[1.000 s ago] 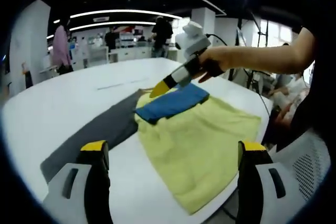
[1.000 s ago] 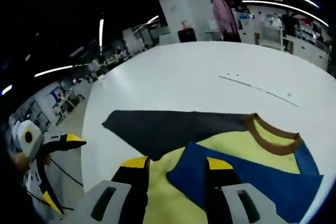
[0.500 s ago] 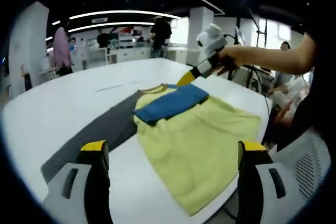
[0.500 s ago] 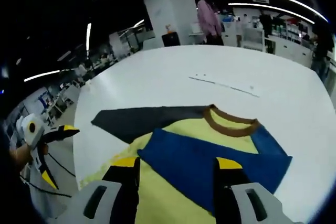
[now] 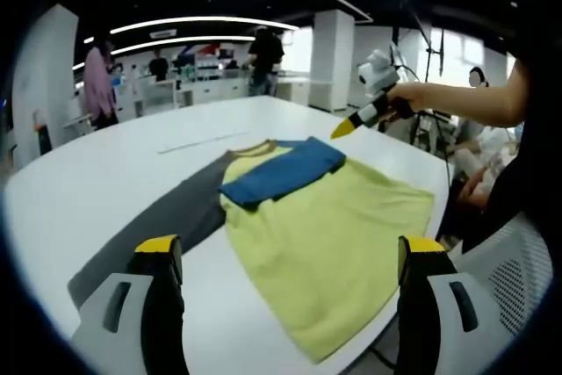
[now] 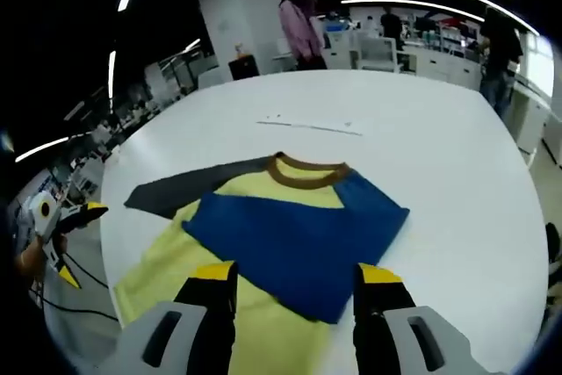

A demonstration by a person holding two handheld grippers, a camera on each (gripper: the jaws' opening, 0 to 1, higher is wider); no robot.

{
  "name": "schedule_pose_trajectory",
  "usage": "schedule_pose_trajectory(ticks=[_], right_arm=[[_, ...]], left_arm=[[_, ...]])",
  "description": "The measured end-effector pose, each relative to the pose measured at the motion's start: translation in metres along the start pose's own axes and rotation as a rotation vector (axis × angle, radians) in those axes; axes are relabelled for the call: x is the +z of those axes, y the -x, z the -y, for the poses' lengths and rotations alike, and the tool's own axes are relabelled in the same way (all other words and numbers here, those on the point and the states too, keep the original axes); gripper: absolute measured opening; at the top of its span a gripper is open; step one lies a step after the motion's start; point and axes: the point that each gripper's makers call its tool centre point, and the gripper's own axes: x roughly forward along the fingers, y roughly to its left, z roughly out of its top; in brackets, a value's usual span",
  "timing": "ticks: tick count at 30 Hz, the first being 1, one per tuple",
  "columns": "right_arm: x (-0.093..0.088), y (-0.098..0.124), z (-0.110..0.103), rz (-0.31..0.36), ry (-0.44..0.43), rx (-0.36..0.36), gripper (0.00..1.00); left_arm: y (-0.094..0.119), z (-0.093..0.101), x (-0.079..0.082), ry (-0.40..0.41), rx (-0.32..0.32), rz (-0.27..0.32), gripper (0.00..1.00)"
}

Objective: Fold the garment on the visible template until the final outline fits inside the template.

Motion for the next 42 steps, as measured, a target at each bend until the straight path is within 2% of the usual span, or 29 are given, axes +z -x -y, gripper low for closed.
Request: schedule_pose_trajectory(ticks=[4, 8, 20, 25, 39, 42], right_arm=[[-0.011, 0.006, 0.014, -0.008, -0.010, -0.028, 0.44], [-0.024, 0.007, 0.021, -0.032, 0.004, -0.046, 0.29], [-0.053, -0.002, 0.026, -0.083, 0.061, -0.083, 0.18], [-0.058, -0.007, 0.029, -0.090, 0.092, -0.087, 0.15], [-0.058, -0.021, 0.025, -0.050, 0.085, -0.066, 0.08], [-0.060, -0.026, 0.024, -0.051, 0.083, -0.075, 0.04]], left_arm=[[-0.002, 0.001, 0.002, -0.003, -0.003, -0.001, 0.99], [-0.002, 0.001, 0.002, -0.004, -0.004, -0.003, 0.99], [0.002, 0.001, 0.003, -0.003, 0.002, -0.012, 0.99], [0.005, -0.002, 0.003, 0.001, 0.015, -0.011, 0.99], [0.002, -0.002, -0.002, 0.005, 0.026, -0.029, 0.99], [0.001, -0.003, -0.003, 0.005, 0.027, -0.032, 0.99]])
